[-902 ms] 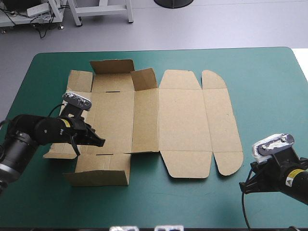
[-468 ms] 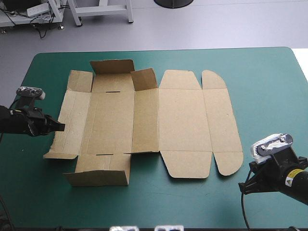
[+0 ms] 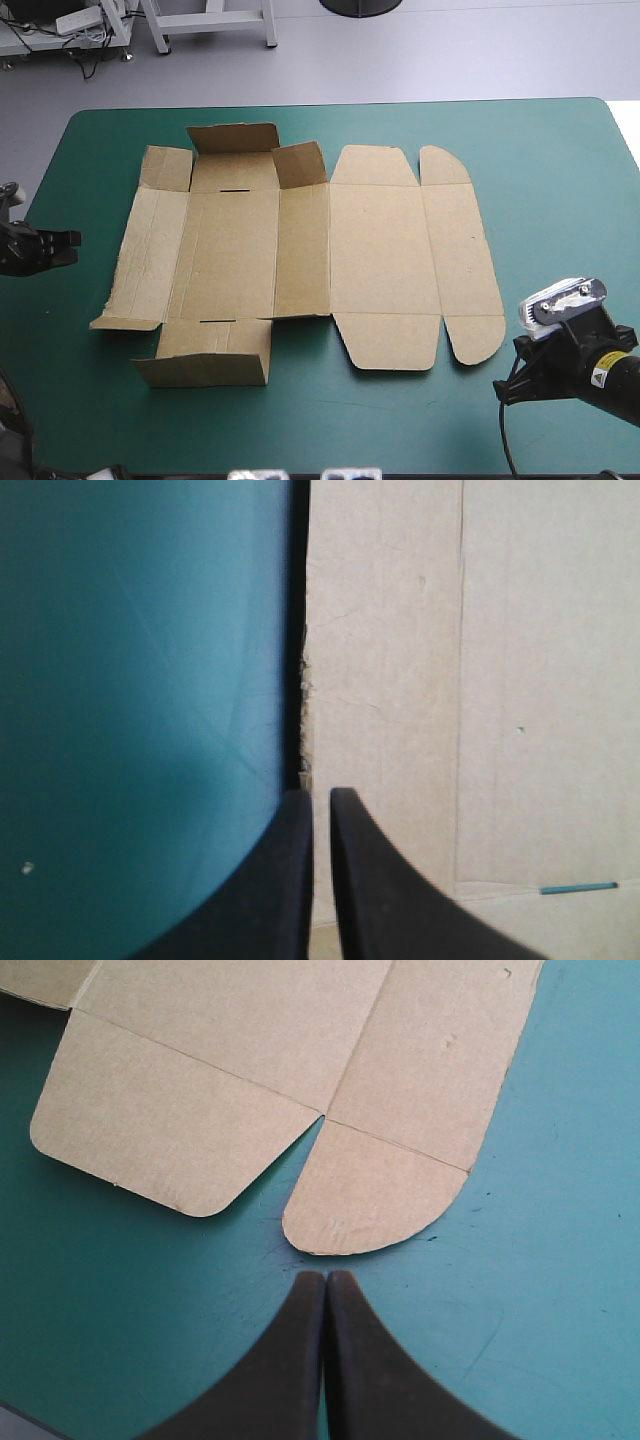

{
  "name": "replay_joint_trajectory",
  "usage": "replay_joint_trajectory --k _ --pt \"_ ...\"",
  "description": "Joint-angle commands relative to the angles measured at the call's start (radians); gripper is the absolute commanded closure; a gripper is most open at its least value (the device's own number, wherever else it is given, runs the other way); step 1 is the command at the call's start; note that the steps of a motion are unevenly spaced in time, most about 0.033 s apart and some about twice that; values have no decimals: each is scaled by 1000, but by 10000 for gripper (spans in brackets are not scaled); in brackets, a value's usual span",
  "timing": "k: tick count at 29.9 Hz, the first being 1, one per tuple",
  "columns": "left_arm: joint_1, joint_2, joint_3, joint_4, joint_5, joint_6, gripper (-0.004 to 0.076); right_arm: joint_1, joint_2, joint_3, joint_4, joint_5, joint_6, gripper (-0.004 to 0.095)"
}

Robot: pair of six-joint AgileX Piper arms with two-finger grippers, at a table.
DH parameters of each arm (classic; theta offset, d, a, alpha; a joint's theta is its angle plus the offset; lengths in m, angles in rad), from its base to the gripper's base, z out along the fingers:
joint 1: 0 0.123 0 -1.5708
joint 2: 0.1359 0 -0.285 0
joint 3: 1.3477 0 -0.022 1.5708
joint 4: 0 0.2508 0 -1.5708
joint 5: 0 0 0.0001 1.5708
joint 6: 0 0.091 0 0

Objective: Fold the box

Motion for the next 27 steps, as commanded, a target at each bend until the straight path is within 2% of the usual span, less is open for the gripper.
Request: replay_joint_trajectory --k 1,5,7,8,18,27 --pt "4 8 -88 -74 94 -51 557 1 1 -24 4 -55 -8 926" --pt "4 42 -117 -104 131 -77 266 1 1 -24 4 -55 -8 926" --pt "4 48 -117 -106 131 -77 182 1 1 -24 4 -55 -8 926" --pt "4 57 -117 -104 131 -77 167 1 1 -24 6 -55 -8 926" --pt "-18 223 -117 -99 136 -61 229 1 1 -24 8 -55 -4 926" --pt "-36 304 -117 -118 138 -68 231 1 1 -24 8 -57 -4 926"
